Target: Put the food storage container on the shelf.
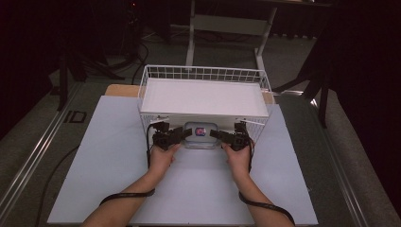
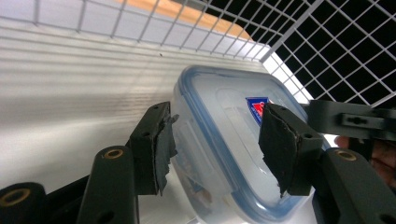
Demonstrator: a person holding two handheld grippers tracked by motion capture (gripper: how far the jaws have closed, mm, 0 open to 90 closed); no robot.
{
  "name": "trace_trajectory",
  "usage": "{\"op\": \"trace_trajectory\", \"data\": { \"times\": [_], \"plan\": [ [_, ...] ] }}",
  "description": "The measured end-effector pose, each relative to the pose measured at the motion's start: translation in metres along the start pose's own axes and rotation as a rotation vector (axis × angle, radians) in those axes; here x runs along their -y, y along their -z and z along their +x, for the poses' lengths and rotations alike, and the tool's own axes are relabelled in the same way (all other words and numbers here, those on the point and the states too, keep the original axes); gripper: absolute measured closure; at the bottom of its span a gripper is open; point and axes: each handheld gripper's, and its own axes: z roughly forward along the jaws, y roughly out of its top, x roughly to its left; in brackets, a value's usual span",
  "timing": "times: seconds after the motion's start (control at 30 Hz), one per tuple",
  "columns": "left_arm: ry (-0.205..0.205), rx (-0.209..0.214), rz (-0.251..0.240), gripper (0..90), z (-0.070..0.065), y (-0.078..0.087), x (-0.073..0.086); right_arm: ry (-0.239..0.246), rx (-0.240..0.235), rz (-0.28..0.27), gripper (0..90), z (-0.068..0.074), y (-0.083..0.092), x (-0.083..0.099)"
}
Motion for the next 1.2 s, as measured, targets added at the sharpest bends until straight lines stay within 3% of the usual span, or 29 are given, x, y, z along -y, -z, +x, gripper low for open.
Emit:
{"op": "trace_trajectory", "data": {
  "times": [0.03, 0.1, 0.2, 0.3, 0.37, 0.43, 0.53, 0.6, 0.67, 0.7, 0.8, 0.9, 0.97, 1.2],
  "plan": [
    [0.0, -0.004, -0.003, 45.6, 0.0, 0.003, 0.0, 0.021, -0.009, -0.004, 40.1, 0.0, 0.002, 0.001],
    [-0.003, 0.003, 0.003, 45.6, -0.001, 0.007, 0.002, 0.01, -0.033, -0.028, 39.8, -0.001, 0.005, 0.003],
    [-0.022, 0.0, 0.009, 45.6, -0.005, 0.013, 0.006, 0.052, -0.026, -0.033, 38.7, 0.001, 0.01, 0.007],
    [-0.071, -0.013, 0.02, 45.6, -0.011, 0.021, 0.01, 0.084, -0.019, -0.019, 38.4, 0.004, 0.016, 0.011],
    [-0.079, -0.018, 0.027, 45.6, -0.015, 0.028, 0.012, 0.116, -0.015, -0.041, 38.5, 0.007, 0.022, 0.013],
    [-0.105, -0.011, 0.021, 45.4, -0.019, 0.036, 0.013, 0.124, -0.01, -0.043, 39.3, 0.011, 0.028, 0.015],
    [-0.145, 0.008, 0.035, 42.1, -0.025, 0.047, 0.016, 0.174, -0.001, -0.031, 40.7, 0.019, 0.034, 0.02],
    [-0.148, 0.023, 0.039, 40.3, -0.027, 0.054, 0.018, 0.222, -0.001, -0.018, 42.4, 0.025, 0.036, 0.024],
    [-0.144, 0.036, 0.038, 38.5, -0.028, 0.058, 0.019, 0.234, -0.004, -0.016, 43.6, 0.028, 0.036, 0.026],
    [-0.144, 0.041, 0.037, 38.5, -0.028, 0.062, 0.019, 0.24, -0.016, -0.009, 47.2, 0.03, 0.036, 0.029],
    [-0.157, 0.042, 0.055, 13.7, -0.029, 0.07, 0.023, 0.284, -0.019, 0.016, 57.8, 0.039, 0.033, 0.036],
    [-0.171, 0.053, 0.05, 10.6, -0.028, 0.078, 0.028, 0.326, -0.035, 0.045, 75.4, 0.045, 0.027, 0.042],
    [-0.173, 0.06, 0.053, 1.0, -0.028, 0.084, 0.032, 0.341, -0.034, 0.064, 89.3, 0.047, 0.022, 0.046],
    [-0.285, -0.03, 0.012, 1.0, -0.029, 0.092, 0.048, 0.359, -0.013, 0.118, 90.0, 0.048, 0.0, 0.049]
  ]
}}
